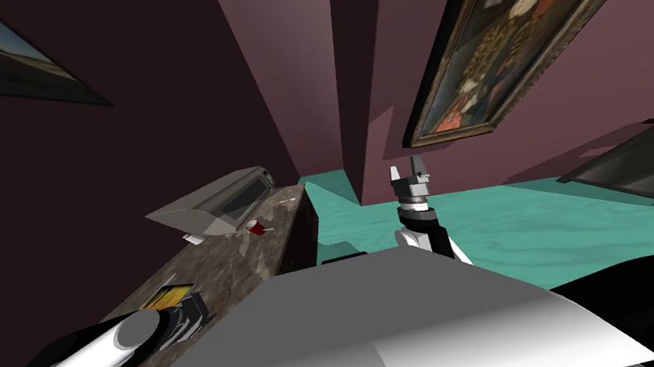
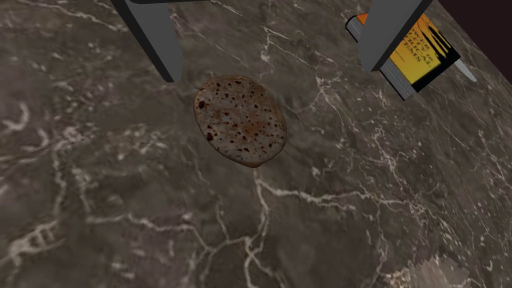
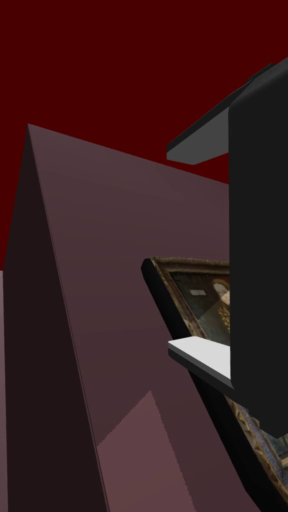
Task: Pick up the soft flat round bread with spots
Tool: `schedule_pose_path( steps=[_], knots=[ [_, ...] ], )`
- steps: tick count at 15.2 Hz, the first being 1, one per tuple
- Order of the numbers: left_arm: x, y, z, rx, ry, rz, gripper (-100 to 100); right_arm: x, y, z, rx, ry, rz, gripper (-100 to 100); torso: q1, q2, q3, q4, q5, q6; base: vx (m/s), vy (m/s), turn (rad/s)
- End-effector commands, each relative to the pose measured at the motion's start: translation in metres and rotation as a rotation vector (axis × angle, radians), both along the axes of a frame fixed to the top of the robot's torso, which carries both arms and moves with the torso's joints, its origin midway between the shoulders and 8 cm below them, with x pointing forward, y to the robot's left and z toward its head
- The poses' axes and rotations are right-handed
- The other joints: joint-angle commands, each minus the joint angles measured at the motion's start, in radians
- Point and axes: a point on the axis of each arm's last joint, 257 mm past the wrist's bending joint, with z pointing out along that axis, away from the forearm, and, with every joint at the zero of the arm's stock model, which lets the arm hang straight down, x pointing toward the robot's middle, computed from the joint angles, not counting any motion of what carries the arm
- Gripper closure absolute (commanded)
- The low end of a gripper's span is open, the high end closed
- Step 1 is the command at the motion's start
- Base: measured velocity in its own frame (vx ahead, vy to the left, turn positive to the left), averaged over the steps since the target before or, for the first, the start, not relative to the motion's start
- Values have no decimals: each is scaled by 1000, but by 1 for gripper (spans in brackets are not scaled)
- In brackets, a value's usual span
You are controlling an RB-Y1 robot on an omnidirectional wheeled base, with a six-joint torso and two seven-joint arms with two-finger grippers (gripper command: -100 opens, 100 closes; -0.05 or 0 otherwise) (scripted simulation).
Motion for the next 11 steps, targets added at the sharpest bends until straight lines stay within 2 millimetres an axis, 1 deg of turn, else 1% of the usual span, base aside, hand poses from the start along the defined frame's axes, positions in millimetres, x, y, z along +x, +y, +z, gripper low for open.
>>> schedule_pose_path(
  steps=[1, 3, 4, 6, 7, 9, 10, 11],
  knots=[
    [-16, -5, -8, -61, 34, 26, -100, 0, 0, 0, 0, 0, 0, 0, 0, 0, 0, 0, 0, 0, 80, 49, -75],
    [-22, -10, -11, -81, 57, 29, -100, 0, 0, 0, 0, 0, 0, 0, 0, -1, 0, 0, 0, 0, 73, 46, -52],
    [-33, -15, -17, -126, 79, 47, -100, 0, 0, 0, 0, 0, 0, 0, 0, 0, 0, 0, 0, 0, 78, 57, -58],
    [-36, -18, -18, -138, 94, 49, -100, 0, 0, 0, 0, 0, 0, 0, 0, -1, 0, 0, 0, 0, 70, 49, -51],
    [-47, -24, -23, -182, 117, 66, -100, 0, 0, 0, 0, 0, 0, 0, 0, 0, 0, 0, 0, 0, 54, 52, -52],
    [-50, -26, -24, -191, 127, 67, -100, 0, 0, 0, 0, 0, 0, 0, 0, 1, 1, 0, 0, 0, 53, 45, -40],
    [-60, -32, -28, -233, 151, 82, -100, 0, 0, 0, 0, 0, 0, 0, -1, 1, 1, 0, 0, 0, 54, 42, -55],
    [-62, -34, -29, -239, 157, 82, -100, 0, 0, 0, 0, 0, 0, 0, -1, 1, 1, 0, 0, 0, 57, 53, -52]
  ],
)
